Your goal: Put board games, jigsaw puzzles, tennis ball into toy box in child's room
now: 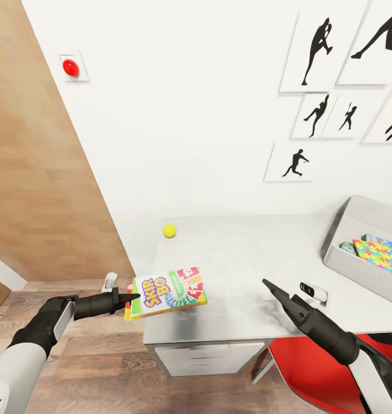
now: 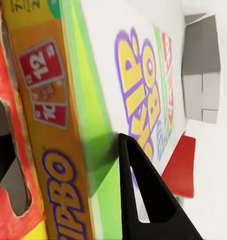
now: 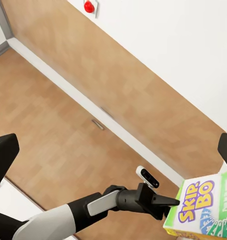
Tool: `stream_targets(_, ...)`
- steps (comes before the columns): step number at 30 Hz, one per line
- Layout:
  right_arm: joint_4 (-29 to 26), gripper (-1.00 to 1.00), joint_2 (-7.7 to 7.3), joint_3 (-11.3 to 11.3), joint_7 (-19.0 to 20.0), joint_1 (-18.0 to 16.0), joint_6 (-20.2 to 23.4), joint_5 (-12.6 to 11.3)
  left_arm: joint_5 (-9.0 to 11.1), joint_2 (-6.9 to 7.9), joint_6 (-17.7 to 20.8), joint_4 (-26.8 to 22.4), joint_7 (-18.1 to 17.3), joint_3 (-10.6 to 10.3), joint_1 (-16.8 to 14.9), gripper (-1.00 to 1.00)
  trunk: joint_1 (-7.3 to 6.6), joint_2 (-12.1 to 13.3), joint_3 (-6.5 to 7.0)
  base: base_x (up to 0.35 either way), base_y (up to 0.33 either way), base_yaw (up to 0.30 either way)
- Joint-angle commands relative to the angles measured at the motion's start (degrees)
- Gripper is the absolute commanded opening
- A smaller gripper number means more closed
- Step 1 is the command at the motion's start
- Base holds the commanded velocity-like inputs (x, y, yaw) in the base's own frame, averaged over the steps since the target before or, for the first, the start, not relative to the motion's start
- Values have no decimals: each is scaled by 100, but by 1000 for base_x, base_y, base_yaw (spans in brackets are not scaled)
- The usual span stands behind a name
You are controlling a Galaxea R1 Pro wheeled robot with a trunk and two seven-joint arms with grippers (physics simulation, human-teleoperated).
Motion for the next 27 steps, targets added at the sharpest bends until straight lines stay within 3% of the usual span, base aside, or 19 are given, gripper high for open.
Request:
stream_targets(1,0,100,-1,0,2,-3,45,-34,-58,2,-29,4,-6,-4,-2,-100,-22,38,13,0,0,0)
stream_targets(12,6,100,-1,-4,-9,-3,41,-28,-40,28,-23,-65,-37,-7,-2,-100,-263,479,210,0,0,0)
stream_targets(17,27,100,-1,-2,-17,-3,40,-26,-39,36,192,-332,-53,-18,-2,-100,-373,680,300,0,0,0)
stream_targets(22,21,100,8,-2,-25,-3,39,34,-49,202,317,-483,-509,-21,-2,-100,-483,880,403,0,0,0)
stream_targets(27,11,100,15,-1,-14,-3,39,176,-62,492,343,-509,-995,-21,-2,-100,-593,1081,532,0,0,0)
